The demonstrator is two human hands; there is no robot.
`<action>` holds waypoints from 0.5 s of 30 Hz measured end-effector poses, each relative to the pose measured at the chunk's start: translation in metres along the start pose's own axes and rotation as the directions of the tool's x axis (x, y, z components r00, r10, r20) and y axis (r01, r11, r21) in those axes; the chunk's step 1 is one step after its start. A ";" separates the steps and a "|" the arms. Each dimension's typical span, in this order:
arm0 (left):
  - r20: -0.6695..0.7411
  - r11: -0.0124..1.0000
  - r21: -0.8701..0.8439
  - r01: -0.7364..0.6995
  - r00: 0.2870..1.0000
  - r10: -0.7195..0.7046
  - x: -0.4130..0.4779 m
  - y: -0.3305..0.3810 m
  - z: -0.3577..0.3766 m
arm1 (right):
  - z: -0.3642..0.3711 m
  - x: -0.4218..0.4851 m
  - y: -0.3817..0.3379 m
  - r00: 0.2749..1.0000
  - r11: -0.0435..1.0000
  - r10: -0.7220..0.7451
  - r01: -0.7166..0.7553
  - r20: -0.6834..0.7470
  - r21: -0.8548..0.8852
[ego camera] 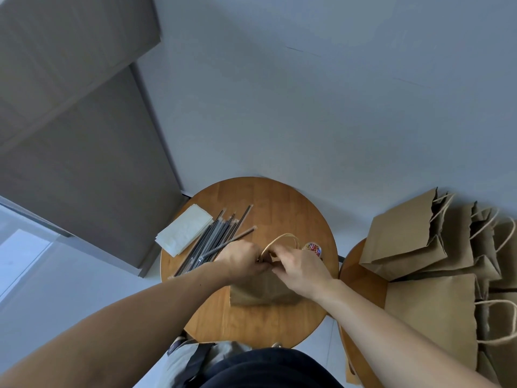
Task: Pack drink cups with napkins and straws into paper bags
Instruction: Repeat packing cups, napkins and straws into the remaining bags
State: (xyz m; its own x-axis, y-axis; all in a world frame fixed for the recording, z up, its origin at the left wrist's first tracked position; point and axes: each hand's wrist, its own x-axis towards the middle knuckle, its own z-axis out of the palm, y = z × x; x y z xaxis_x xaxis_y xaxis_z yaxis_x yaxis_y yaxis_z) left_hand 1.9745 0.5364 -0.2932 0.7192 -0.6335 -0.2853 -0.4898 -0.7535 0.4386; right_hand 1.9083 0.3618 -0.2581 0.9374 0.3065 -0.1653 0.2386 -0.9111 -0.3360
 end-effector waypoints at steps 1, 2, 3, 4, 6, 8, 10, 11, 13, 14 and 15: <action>0.011 1.000 -0.030 -0.001 1.000 0.001 -0.002 -0.001 -0.002 | 0.001 -0.006 0.002 0.996 0.998 -0.032 0.037 -0.082 0.059; 0.022 0.998 -0.056 -0.006 1.000 0.007 -0.005 -0.004 -0.004 | 0.002 -0.012 0.006 0.984 0.992 -0.071 0.087 -0.166 0.088; 0.036 0.997 -0.076 -0.008 0.999 0.011 -0.010 -0.008 -0.004 | 0.004 -0.019 0.010 0.961 0.986 -0.112 0.140 -0.254 0.092; 0.053 0.996 -0.092 -0.004 0.999 0.009 -0.015 -0.014 -0.004 | 0.006 -0.025 0.015 0.931 0.980 -0.150 0.184 -0.332 0.074; 0.082 0.995 -0.098 0.014 0.997 -0.006 -0.026 -0.025 -0.002 | 0.008 -0.035 0.027 0.890 0.978 -0.176 0.208 -0.421 0.032; 0.103 0.996 -0.076 0.049 0.994 -0.041 -0.035 -0.035 0.001 | 0.010 -0.040 0.042 0.890 0.990 -0.129 0.143 -0.438 -0.002; 0.116 0.993 -0.073 0.097 0.989 -0.089 -0.040 -0.038 0.004 | 0.014 -0.042 0.055 0.945 1.000 0.002 -0.004 -0.327 -0.004; 0.111 0.989 -0.084 0.124 0.987 -0.114 -0.040 -0.038 0.005 | 0.017 -0.044 0.061 0.970 0.997 0.073 -0.075 -0.230 0.002; 0.099 0.963 -0.177 0.204 0.977 -0.189 -0.040 -0.037 0.009 | 0.026 -0.047 0.070 0.987 0.986 0.161 -0.159 -0.028 0.056; 0.100 0.936 -0.245 0.251 0.967 -0.233 -0.040 -0.037 0.011 | 0.030 -0.047 0.072 0.984 0.979 0.178 -0.180 0.025 0.091; 0.102 0.909 -0.299 0.291 0.957 -0.272 -0.040 -0.037 0.012 | 0.034 -0.048 0.073 0.979 0.969 0.202 -0.206 0.039 0.140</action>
State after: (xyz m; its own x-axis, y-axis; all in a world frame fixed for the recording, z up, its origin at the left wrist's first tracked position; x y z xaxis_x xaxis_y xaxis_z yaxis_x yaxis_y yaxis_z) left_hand 1.9575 0.5874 -0.3078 0.7710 -0.4191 -0.4795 -0.0886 -0.8162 0.5709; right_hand 1.8722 0.2899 -0.3061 0.9556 0.1265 -0.2661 0.0028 -0.9070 -0.4212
